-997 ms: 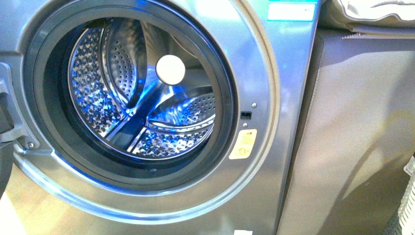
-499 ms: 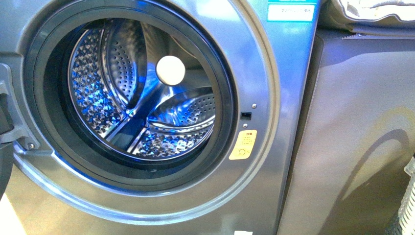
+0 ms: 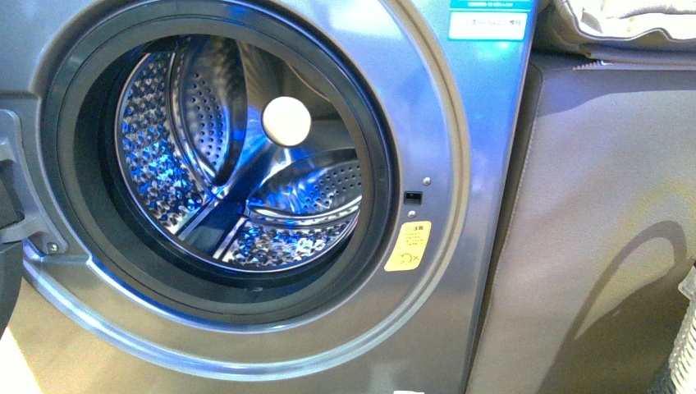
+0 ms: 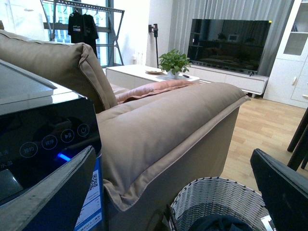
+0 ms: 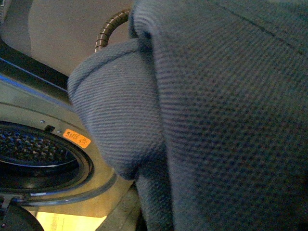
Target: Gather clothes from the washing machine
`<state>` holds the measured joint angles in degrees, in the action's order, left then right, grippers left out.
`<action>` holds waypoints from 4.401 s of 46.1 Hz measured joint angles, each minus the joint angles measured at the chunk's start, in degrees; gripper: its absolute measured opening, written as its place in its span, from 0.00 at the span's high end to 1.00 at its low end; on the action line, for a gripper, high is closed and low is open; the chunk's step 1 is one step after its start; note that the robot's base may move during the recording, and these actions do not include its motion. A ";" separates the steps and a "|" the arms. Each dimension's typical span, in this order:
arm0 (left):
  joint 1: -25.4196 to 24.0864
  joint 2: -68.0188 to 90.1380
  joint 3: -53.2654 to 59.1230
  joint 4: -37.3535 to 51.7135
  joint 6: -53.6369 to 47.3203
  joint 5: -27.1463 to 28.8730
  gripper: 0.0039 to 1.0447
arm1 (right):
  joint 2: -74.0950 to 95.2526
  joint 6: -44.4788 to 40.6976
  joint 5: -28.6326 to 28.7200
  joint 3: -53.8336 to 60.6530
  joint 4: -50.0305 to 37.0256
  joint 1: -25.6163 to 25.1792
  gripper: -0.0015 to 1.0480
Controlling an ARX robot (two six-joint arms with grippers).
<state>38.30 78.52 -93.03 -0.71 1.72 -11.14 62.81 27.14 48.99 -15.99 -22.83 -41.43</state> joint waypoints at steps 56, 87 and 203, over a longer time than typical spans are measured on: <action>0.02 -0.09 0.00 0.00 0.00 -0.15 0.06 | -11.08 20.46 -11.30 -10.64 1.64 -2.16 0.07; 0.02 -0.11 -0.04 0.00 0.00 -0.33 0.06 | -27.10 2.97 -22.53 -4.68 -2.14 12.81 0.07; -27.28 -37.55 62.82 10.86 -1.31 21.53 0.97 | -62.55 -26.95 -48.92 15.67 23.04 41.24 0.98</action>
<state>11.03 40.97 -30.22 10.15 0.40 10.39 0.25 0.19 0.08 -0.32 0.21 -0.19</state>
